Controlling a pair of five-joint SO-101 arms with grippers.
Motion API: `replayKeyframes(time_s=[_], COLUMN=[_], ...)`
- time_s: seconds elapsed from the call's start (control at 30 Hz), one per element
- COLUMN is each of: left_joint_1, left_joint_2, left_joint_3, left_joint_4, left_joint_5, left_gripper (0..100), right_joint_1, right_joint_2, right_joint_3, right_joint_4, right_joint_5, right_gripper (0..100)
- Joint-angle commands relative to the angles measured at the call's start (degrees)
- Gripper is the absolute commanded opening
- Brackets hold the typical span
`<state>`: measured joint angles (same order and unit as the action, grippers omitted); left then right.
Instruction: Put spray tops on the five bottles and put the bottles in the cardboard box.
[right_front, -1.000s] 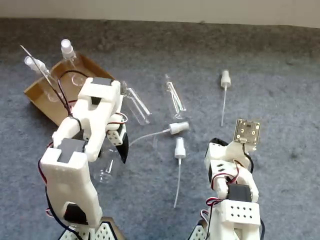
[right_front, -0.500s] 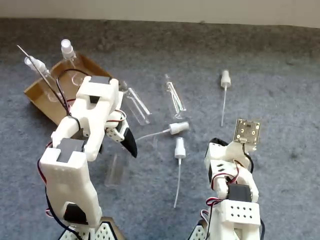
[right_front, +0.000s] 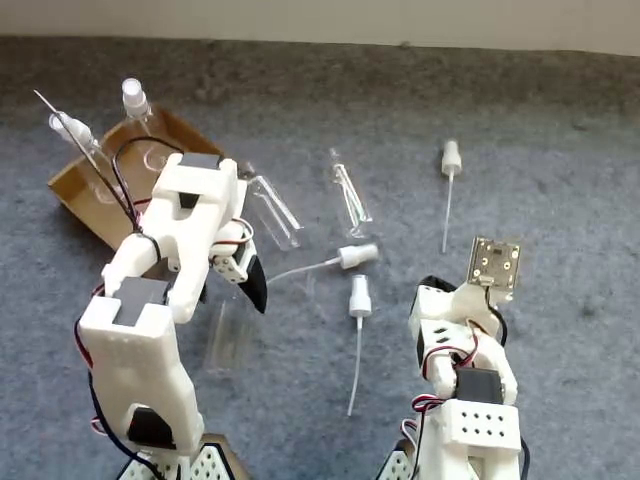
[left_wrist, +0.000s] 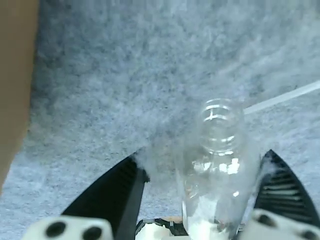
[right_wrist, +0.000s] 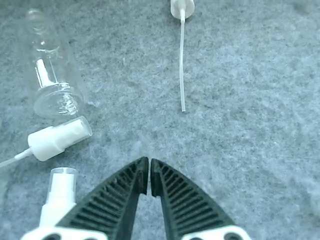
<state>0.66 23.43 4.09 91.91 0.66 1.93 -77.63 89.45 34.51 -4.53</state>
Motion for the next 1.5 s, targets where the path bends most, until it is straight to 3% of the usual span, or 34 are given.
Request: replayKeyframes(time_s=[0.0,0.37,0.47,0.67,0.77,1.17,1.47], left_joint_1=[1.5,3.0,2.9,3.1,2.8,13.8,14.4], left_joint_2=[-0.9,-1.1,-1.1,-1.2,-2.0,-30.8,-46.5], left_joint_3=[3.7,3.6,0.7,-11.4,-15.4,-7.4,-1.8], left_joint_4=[-3.5,-3.3,-2.7,8.7,9.5,9.3,9.2], left_joint_5=[-0.6,-0.7,-0.7,-0.4,-0.4,-0.6,-0.7], left_gripper=[27,8,7,7,7,7,7], right_joint_1=[-0.6,-0.6,-0.6,-0.6,-0.6,-0.6,-0.7], right_joint_2=[-0.8,-0.8,-0.8,-0.8,-0.8,-0.8,-0.8], right_joint_3=[-0.7,-0.7,-0.7,-0.7,-0.7,-0.7,-0.7], right_joint_4=[-1.5,-1.5,-1.5,-1.5,-1.5,-1.5,-1.5], right_joint_5=[-0.3,-0.3,-0.3,-0.3,-0.3,-0.3,-0.3], right_gripper=[0.4,0.4,0.4,0.4,0.4,0.4,0.4])
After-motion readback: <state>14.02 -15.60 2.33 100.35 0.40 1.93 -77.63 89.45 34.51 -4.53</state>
